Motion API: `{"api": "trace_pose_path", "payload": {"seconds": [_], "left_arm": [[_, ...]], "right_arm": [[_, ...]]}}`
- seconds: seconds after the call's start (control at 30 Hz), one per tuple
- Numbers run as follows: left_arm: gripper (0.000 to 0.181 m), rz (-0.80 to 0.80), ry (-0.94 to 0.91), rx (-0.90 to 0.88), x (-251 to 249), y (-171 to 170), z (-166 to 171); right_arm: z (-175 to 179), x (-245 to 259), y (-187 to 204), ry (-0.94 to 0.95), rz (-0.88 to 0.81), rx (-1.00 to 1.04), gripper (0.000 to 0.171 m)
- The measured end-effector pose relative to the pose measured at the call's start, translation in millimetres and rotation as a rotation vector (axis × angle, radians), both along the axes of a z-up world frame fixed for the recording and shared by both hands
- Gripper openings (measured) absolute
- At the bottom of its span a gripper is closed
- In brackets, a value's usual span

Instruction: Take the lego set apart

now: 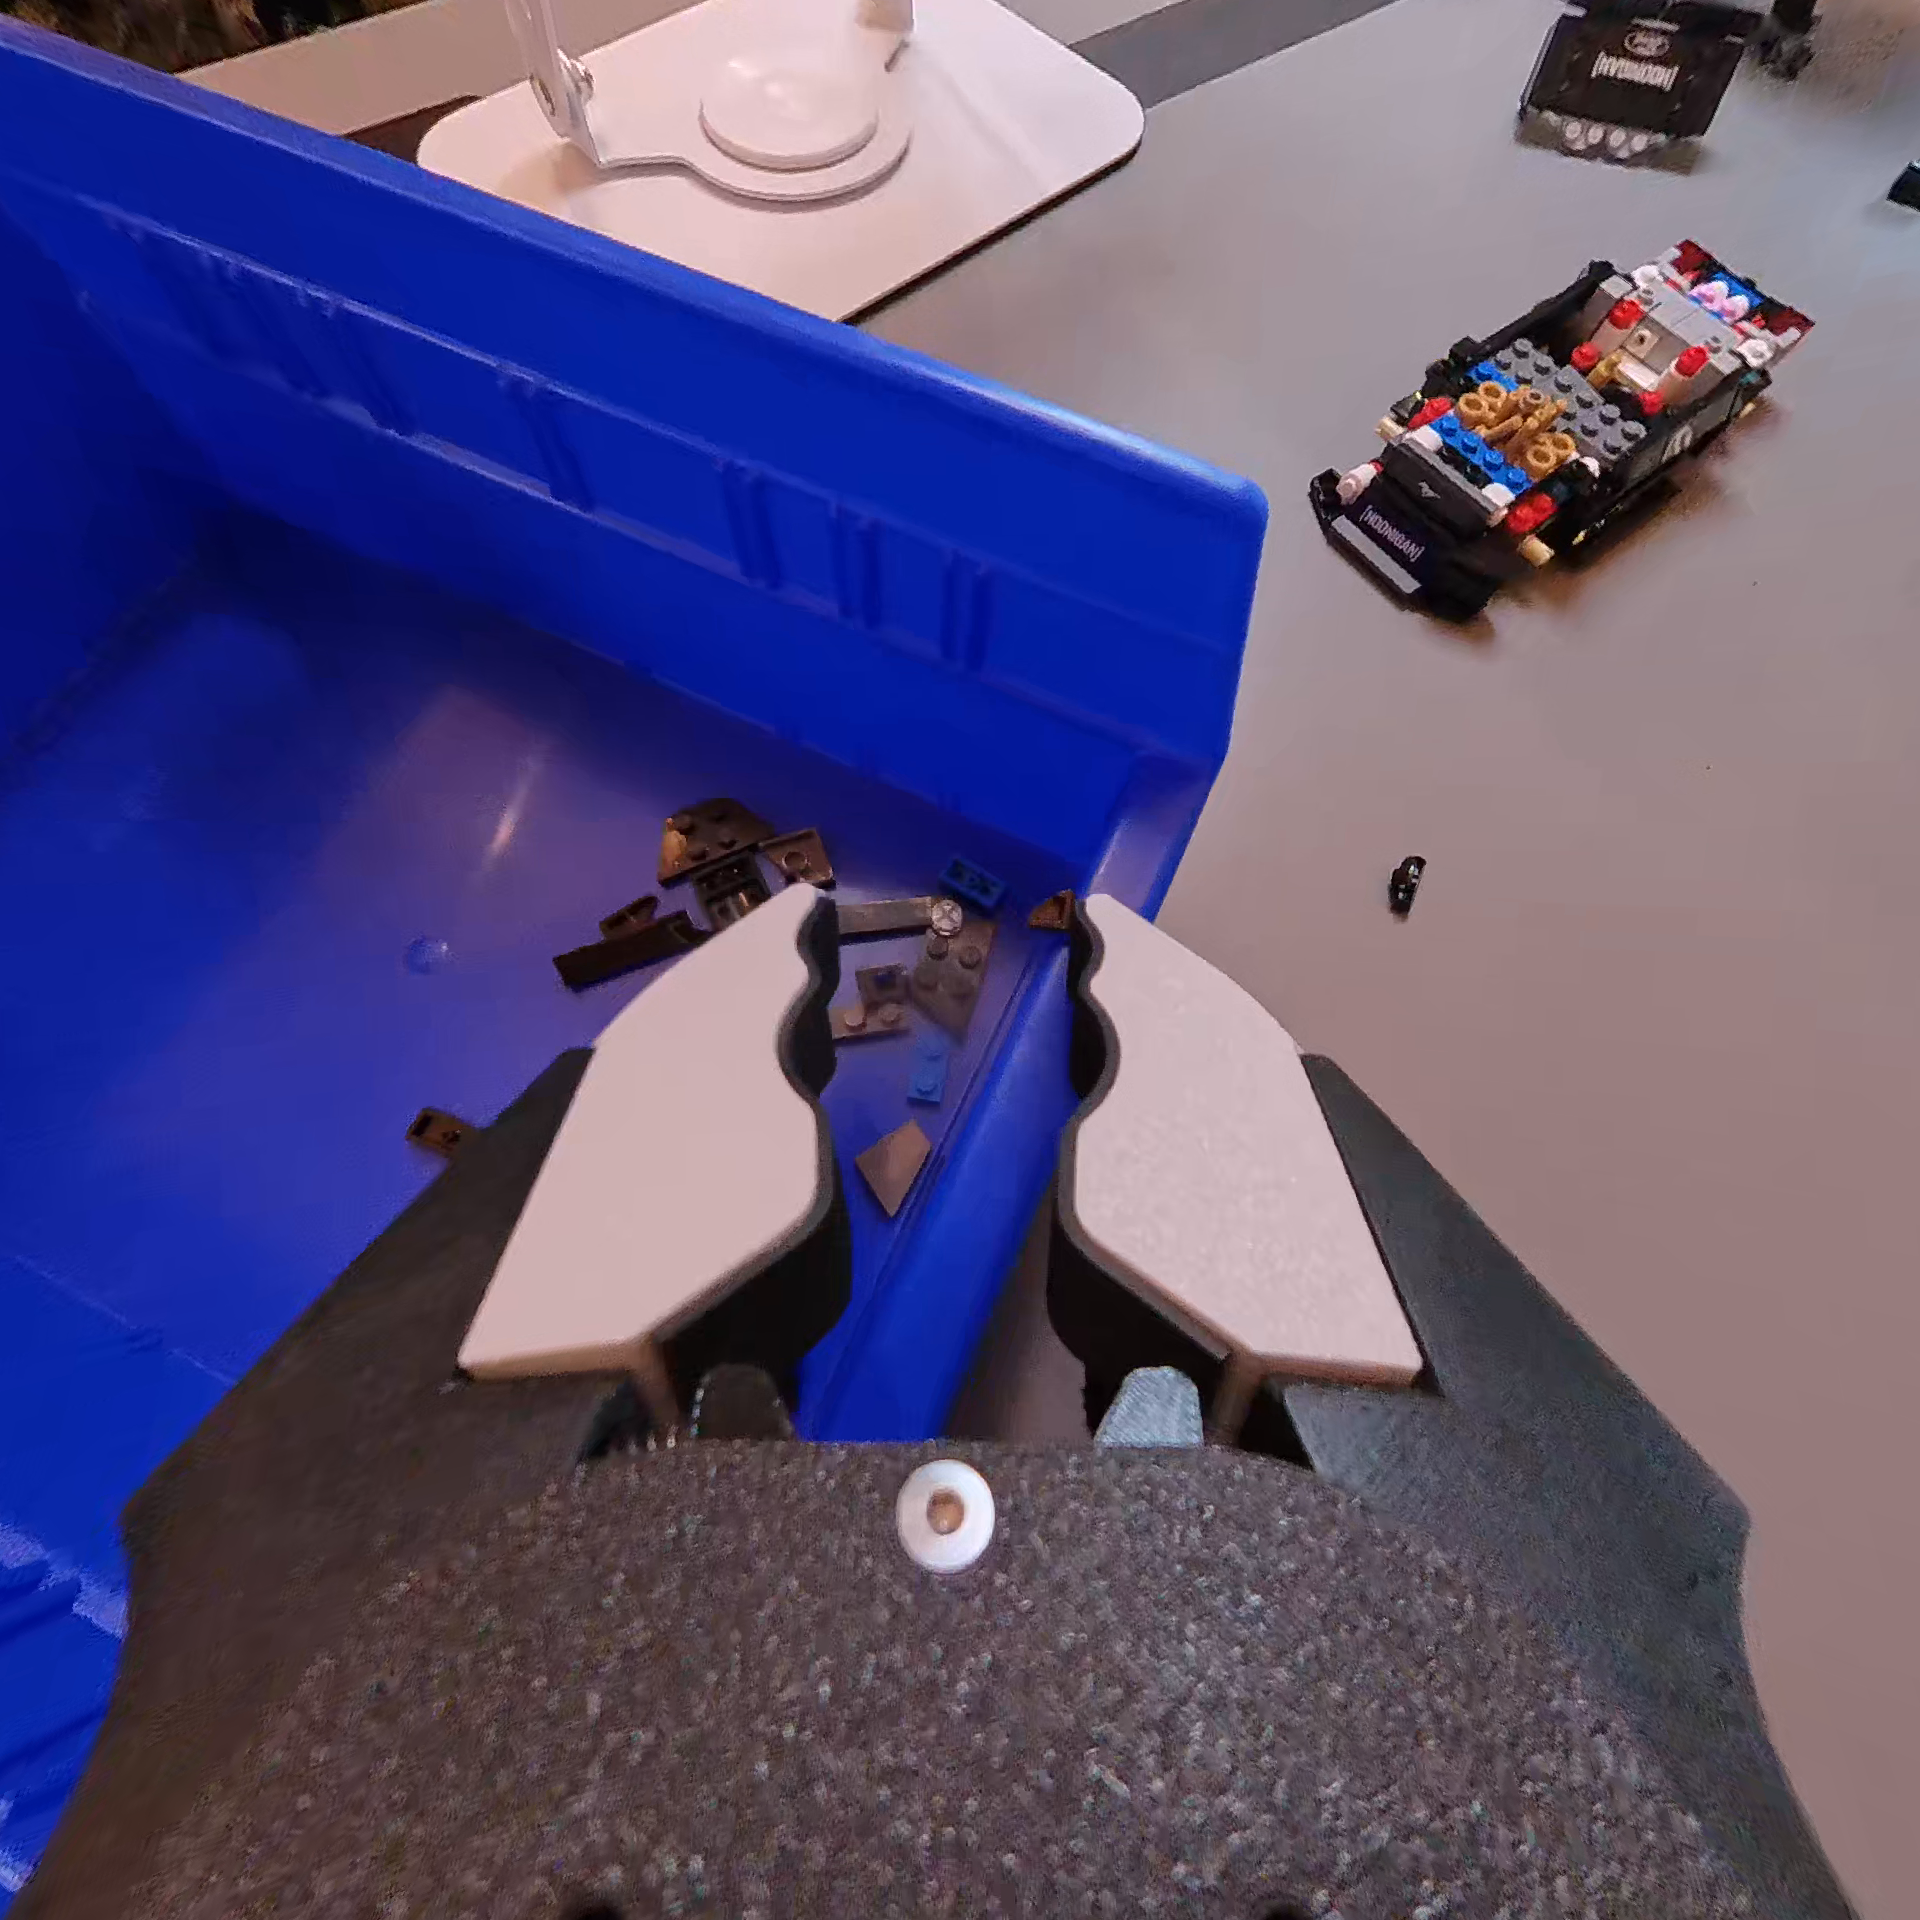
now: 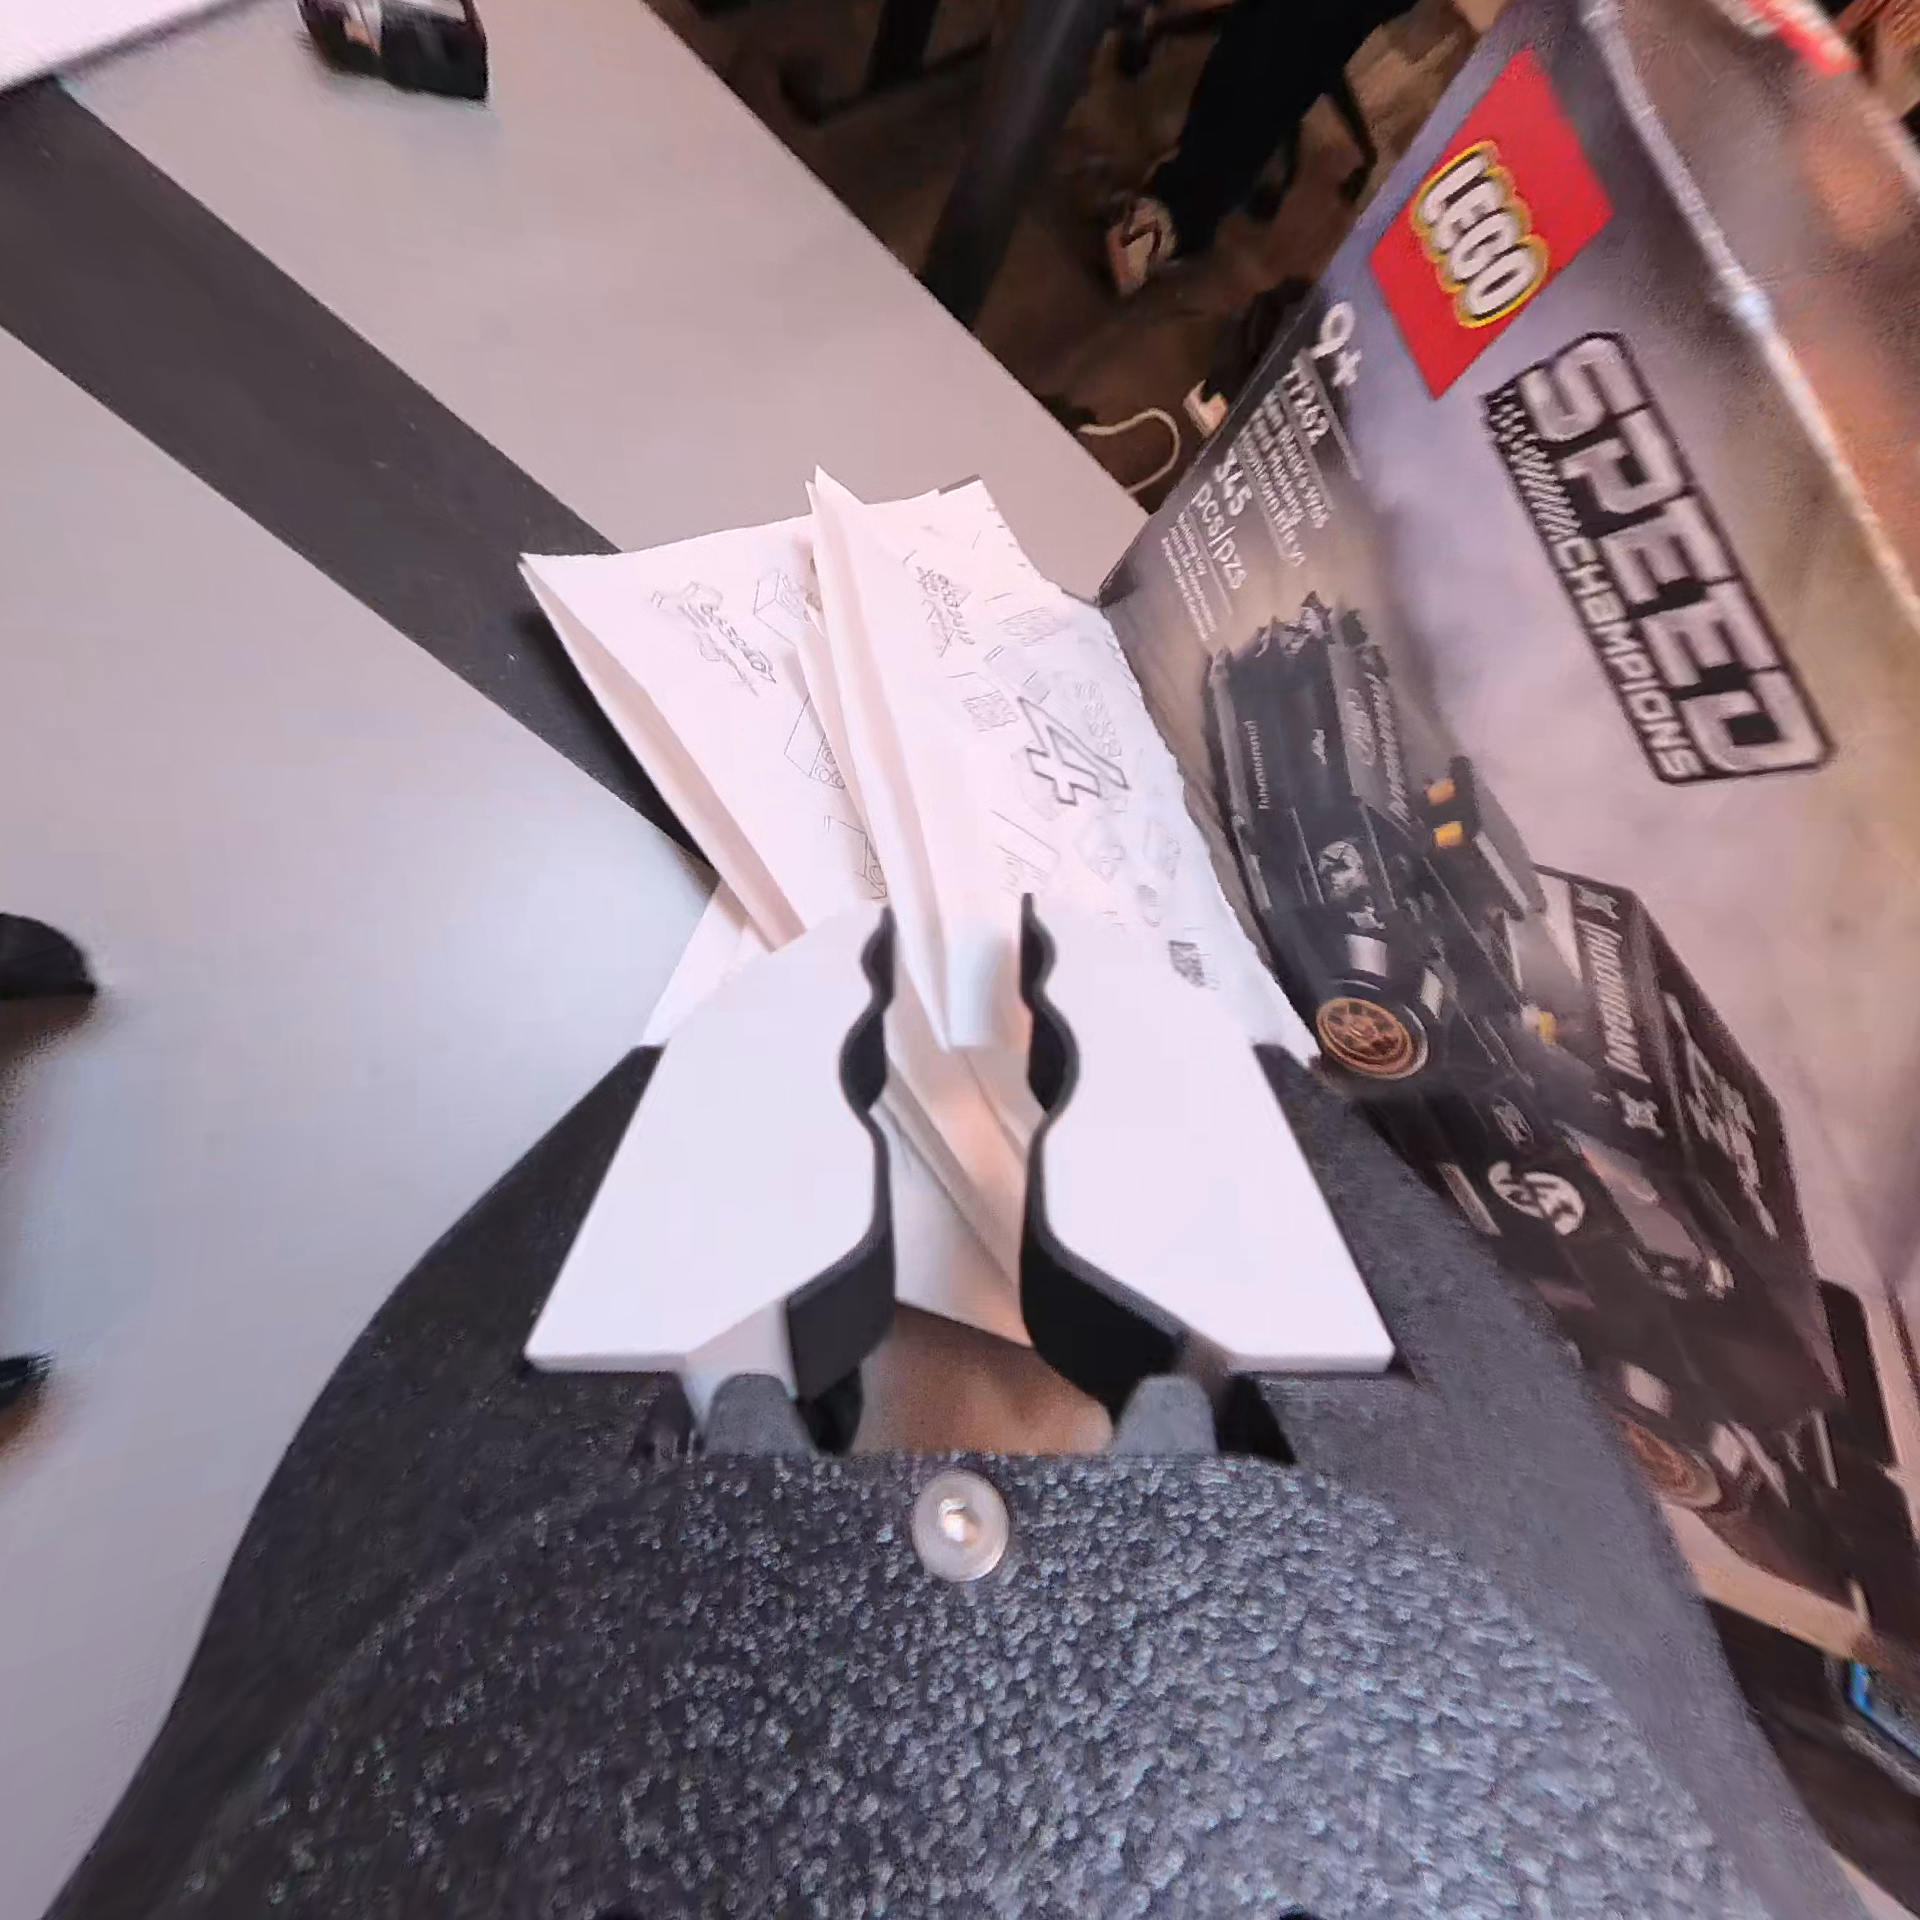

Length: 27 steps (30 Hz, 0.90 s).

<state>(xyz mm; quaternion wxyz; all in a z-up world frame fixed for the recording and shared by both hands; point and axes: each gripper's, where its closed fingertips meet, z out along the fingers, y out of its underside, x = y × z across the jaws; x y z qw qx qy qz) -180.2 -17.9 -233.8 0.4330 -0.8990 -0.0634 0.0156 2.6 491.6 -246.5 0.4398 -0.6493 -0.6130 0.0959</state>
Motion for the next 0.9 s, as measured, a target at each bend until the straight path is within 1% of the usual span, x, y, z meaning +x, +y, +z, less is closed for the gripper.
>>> {"api": "trace_pose_path", "payload": {"seconds": [0.07,0.13,0.27,0.33,0.47,0.53,0.6,0.67,0.77,0.9], "left_arm": [[0.043,-0.008,0.008,-0.005,1,0,-1],[0.042,-0.019,0.011,-0.006,2,1,-1],[0.042,-0.03,0.002,-0.007,4,1,-1],[0.042,-0.04,-0.005,-0.008,7,0,-1],[0.041,-0.053,-0.028,-0.011,11,-1,-2],[0.036,-0.073,-0.042,-0.017,15,-2,-2],[0.043,-0.088,-0.027,-0.069,16,-5,-9],[0.051,-0.097,-0.017,-0.115,18,-8,-18],[0.053,-0.105,0.005,-0.107,19,-8,-17],[0.048,-0.1,-0.003,-0.049,17,-8,-8]], "right_arm": [[-1,-2,2,-0.019,0.006,0.017,0.004],[14,-4,2,0.063,-0.005,0.012,0.002],[57,7,11,0.312,-0.1,-0.108,0.001],[68,16,16,0.35,-0.131,-0.111,0.001],[68,24,19,0.301,-0.126,-0.033,0.001],[58,25,18,0.218,-0.1,0.037,0.001],[35,24,13,0.076,-0.066,0.074,0.002],[19,23,6,0.0,-0.048,0.063,0.006],[22,24,-2,0.03,-0.047,0.047,0.011],[33,31,-13,0.074,-0.028,0.023,0.018]]}}
